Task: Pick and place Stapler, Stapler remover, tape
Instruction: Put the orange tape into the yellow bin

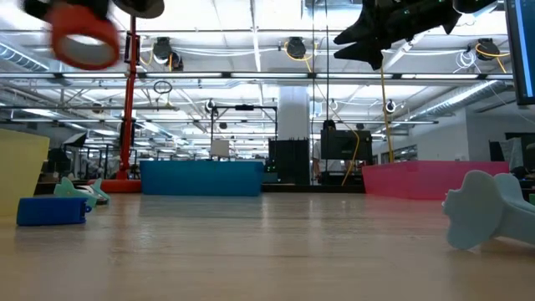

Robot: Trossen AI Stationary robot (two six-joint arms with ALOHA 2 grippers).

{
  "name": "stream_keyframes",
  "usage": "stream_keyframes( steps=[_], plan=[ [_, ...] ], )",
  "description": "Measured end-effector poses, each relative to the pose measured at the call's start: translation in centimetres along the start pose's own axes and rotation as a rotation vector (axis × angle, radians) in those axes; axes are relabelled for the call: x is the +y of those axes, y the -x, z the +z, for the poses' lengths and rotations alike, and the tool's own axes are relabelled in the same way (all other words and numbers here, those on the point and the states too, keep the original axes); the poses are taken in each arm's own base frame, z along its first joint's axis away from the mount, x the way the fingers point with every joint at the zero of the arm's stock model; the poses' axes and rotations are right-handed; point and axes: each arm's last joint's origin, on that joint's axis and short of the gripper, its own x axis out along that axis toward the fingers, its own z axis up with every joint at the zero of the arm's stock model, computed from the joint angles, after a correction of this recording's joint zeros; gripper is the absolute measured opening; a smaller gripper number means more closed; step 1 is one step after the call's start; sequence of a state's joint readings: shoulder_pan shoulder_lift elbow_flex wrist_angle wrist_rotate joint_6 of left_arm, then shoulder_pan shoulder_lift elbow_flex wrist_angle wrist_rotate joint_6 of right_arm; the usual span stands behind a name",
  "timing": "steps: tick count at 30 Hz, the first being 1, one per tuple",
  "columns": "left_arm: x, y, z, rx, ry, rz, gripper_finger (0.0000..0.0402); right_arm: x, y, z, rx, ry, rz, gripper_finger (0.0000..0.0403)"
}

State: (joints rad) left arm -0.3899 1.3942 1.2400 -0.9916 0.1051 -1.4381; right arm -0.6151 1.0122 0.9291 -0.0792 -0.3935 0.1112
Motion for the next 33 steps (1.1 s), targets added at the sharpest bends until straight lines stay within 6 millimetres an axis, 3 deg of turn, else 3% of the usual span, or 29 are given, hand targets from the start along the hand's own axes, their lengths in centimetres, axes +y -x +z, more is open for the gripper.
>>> stream_keyframes(
  steps=[7,19,33],
  plan=[
    [-0.8,-3.8,-4.8,0.072,0.140,0.132,0.0028,0.0,0.0,0.0,0.000,0.000,0.001,0.0196],
    [-0.6,-8.9,-9.6,0.239,0.154,0.334,0.0028,0.0,0.0,0.0,0.001,0.000,0.006,0.0196],
    [2.6,-13.4,-9.5,0.254,0.176,0.280,0.0028,0.0,0.0,0.0,0.001,-0.017,0.006,0.0196]
  ],
)
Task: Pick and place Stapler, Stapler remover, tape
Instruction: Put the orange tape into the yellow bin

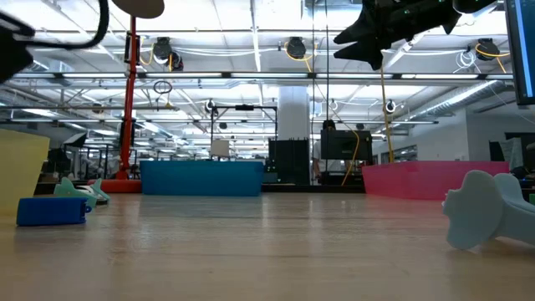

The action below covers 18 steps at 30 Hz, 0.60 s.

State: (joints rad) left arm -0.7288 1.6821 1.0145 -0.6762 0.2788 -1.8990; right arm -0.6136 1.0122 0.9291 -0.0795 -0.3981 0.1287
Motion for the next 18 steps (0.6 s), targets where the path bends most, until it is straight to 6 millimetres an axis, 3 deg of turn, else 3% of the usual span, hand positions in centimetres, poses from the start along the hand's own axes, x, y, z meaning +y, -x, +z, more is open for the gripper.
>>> stream_keyframes(
  steps=[5,18],
  plan=[
    [1.0,-1.0,0.6,0.000,0.040,0.015,0.0028,0.0,0.0,0.0,0.000,-0.001,0.000,0.0196],
    [1.9,-1.0,0.6,-0.045,0.180,0.064,0.0028,0.0,0.0,0.0,0.000,-0.001,0.000,0.0196]
  ],
)
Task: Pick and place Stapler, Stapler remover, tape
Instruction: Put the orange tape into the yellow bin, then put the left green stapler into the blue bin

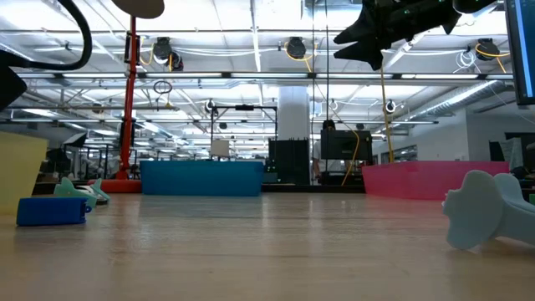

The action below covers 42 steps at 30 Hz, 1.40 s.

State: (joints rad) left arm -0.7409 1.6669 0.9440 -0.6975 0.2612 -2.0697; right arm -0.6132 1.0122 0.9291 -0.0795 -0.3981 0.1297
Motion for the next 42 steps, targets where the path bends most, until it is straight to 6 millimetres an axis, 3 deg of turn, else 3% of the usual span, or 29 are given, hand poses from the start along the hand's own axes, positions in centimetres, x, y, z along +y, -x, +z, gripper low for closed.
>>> stream_keyframes(
  steps=[15,22,32,42],
  plan=[
    [0.1,0.0,0.0,-0.005,0.093,0.006,0.0028,0.0,0.0,0.0,0.000,0.000,0.000,0.0196],
    [0.5,-0.2,0.2,-0.019,0.150,0.045,0.0080,0.0,0.0,0.0,0.000,0.000,0.000,0.0196],
    [0.4,-0.1,0.2,-0.016,0.142,0.042,0.0093,0.0,0.0,0.0,0.000,0.000,0.001,0.0196],
    [1.3,3.1,0.1,-0.079,0.123,-0.092,0.0094,0.0,0.0,0.0,0.000,0.000,0.001,0.0196]
  ],
)
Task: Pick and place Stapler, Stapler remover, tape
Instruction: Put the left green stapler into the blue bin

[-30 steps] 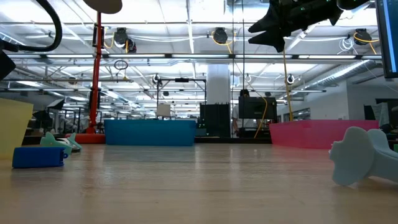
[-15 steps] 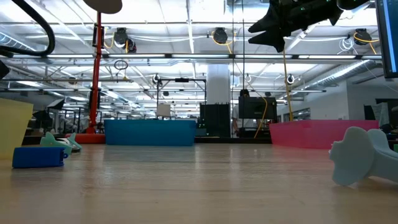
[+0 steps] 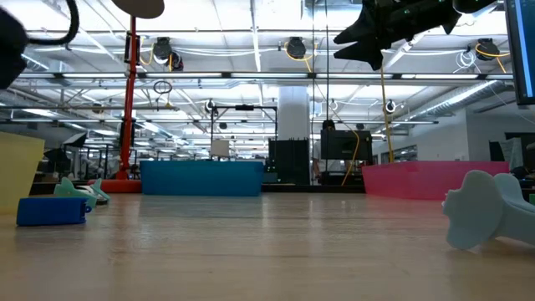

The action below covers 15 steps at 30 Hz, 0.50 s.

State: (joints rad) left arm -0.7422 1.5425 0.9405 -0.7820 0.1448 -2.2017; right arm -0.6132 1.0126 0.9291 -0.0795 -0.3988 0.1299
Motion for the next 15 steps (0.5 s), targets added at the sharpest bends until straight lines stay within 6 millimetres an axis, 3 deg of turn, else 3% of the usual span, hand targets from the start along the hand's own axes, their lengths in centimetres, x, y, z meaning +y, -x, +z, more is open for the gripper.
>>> stream_keyframes(
  steps=[9,15],
  plan=[
    [1.4,3.9,0.5,0.022,0.023,-0.100,0.0095,0.0,0.0,0.0,0.000,-0.012,0.000,0.0196],
    [1.5,6.4,1.5,-0.183,0.021,-0.382,0.0095,0.0,0.0,0.0,0.000,-0.009,0.000,0.0196]
  ],
)
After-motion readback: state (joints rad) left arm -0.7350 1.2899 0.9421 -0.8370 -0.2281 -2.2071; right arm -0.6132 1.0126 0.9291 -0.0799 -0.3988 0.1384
